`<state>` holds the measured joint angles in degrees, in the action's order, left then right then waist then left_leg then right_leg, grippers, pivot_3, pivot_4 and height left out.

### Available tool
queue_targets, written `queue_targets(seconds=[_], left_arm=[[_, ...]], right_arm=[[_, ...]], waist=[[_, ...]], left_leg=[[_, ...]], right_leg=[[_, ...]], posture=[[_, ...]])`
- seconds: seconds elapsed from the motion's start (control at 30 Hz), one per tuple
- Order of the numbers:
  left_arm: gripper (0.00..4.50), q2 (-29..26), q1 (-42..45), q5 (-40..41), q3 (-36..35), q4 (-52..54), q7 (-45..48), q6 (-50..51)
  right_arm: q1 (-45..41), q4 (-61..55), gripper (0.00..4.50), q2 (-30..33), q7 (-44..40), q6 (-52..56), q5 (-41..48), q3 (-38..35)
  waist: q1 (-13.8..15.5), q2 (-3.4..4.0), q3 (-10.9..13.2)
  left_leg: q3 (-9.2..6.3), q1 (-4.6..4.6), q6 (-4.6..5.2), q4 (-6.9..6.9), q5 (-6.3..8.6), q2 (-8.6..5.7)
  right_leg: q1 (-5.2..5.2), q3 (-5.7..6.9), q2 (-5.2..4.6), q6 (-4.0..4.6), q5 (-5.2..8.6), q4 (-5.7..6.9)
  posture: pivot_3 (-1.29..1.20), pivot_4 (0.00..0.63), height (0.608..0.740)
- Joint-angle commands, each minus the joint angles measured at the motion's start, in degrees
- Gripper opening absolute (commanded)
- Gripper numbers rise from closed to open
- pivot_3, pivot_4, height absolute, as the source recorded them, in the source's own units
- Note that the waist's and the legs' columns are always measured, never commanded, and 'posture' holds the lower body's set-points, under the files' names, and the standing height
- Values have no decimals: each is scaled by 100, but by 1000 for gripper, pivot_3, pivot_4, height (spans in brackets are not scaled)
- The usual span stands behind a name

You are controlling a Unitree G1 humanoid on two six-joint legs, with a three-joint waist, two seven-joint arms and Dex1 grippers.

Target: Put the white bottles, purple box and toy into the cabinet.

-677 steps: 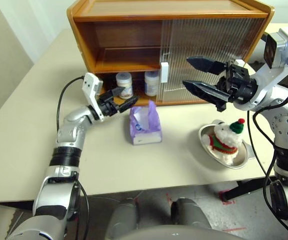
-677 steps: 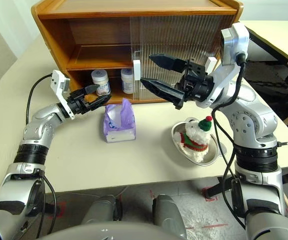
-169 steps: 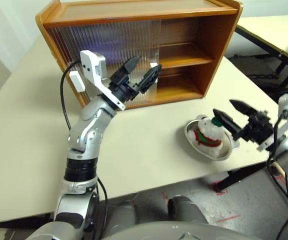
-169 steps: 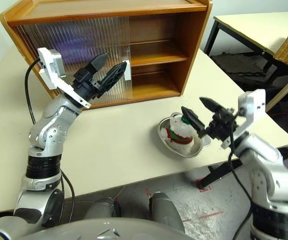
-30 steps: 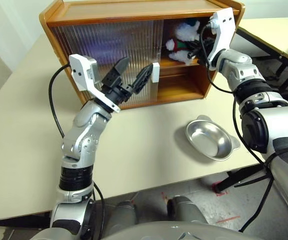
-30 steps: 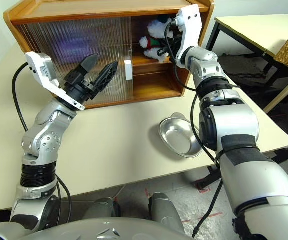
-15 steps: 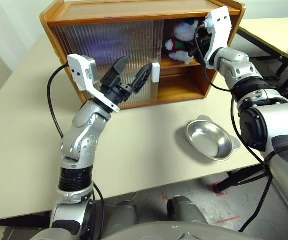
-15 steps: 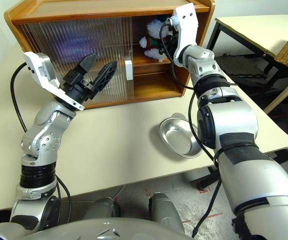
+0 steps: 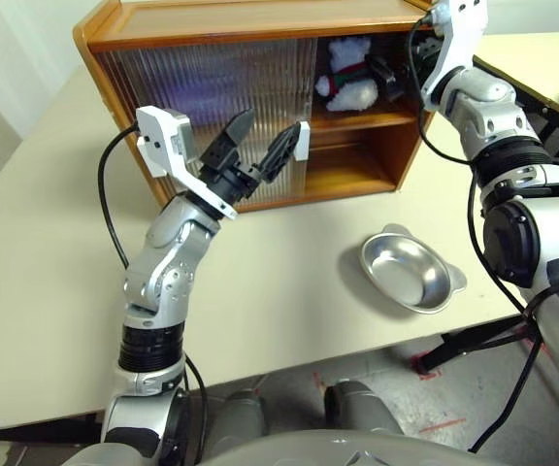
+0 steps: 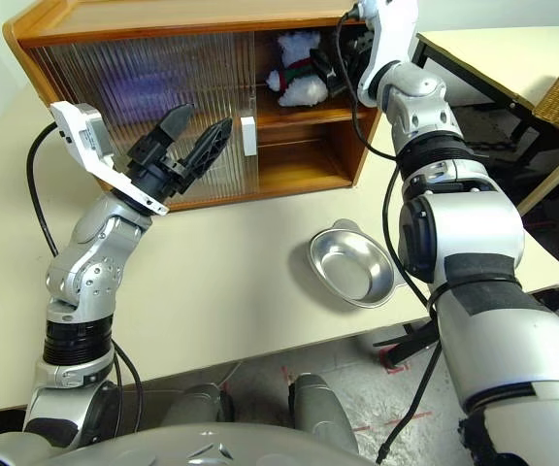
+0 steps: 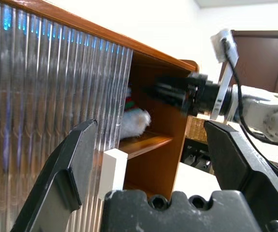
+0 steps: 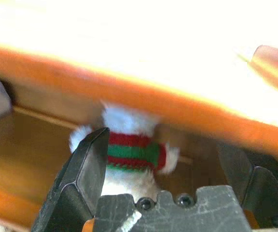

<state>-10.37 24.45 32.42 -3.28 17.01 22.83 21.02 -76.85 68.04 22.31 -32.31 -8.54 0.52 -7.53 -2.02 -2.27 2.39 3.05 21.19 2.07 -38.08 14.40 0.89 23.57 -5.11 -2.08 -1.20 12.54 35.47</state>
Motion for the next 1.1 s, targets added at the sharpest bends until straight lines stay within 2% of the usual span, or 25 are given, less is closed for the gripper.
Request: queue_targets(seconds=[0.03,0.2,0.3,0.4,0.53,0.63,0.83,1.1], left_arm=[[4500,-4,63,-25,54,-76,69,10],[4500,-19,47,5,62,-67,117,77],[4500,-43,46,35,49,-63,151,132],[4500,-59,48,65,49,-86,194,179],[4500,-36,75,79,81,-148,260,216],[4500,-21,135,83,94,-228,314,209],[4500,10,228,74,100,-368,411,177],[4500,37,176,74,90,-300,386,201]], right_arm=[[566,-858,4486,49,-518,224,348,-72],[2532,-3925,4486,101,-1071,1466,1214,-128],[3595,-5592,4486,237,-1105,2363,1778,-248],[4442,-6764,4486,432,-1009,3085,2297,-484],[5263,-7712,4486,610,-909,4023,3247,-1051],[5679,-8015,4486,730,-706,4618,3847,-1476],[6426,-7916,4486,776,-387,5565,5106,-2451],[6754,-6871,4486,402,620,6732,7396,-3589]], waist=[[4,0,0],[52,-1,-1],[105,2,1],[122,3,1],[120,1,0],[111,1,1],[-6,0,1],[-81,-1,0]], left_leg=[[0,0,0,0,0,0],[-11,9,0,-4,0,1],[-9,12,-2,-4,1,-1],[-2,10,-3,-4,2,0],[2,5,-2,-7,2,0],[4,-2,-2,-9,1,-2],[7,1,0,-13,0,-15],[9,0,-1,-6,1,-13]], right_leg=[[0,0,0,-1,0,1],[-3,7,-4,-5,2,0],[5,5,-9,-10,5,4],[7,3,-9,-16,9,6],[2,2,-6,-25,15,6],[-18,3,-5,-22,19,6],[-22,1,-3,-9,26,3],[-24,-5,12,-14,24,1]], posture=[[101,0,740],[78,0,740],[61,0,740],[39,0,740],[11,0,740],[-6,0,740],[-16,0,740],[-1,0,740]])
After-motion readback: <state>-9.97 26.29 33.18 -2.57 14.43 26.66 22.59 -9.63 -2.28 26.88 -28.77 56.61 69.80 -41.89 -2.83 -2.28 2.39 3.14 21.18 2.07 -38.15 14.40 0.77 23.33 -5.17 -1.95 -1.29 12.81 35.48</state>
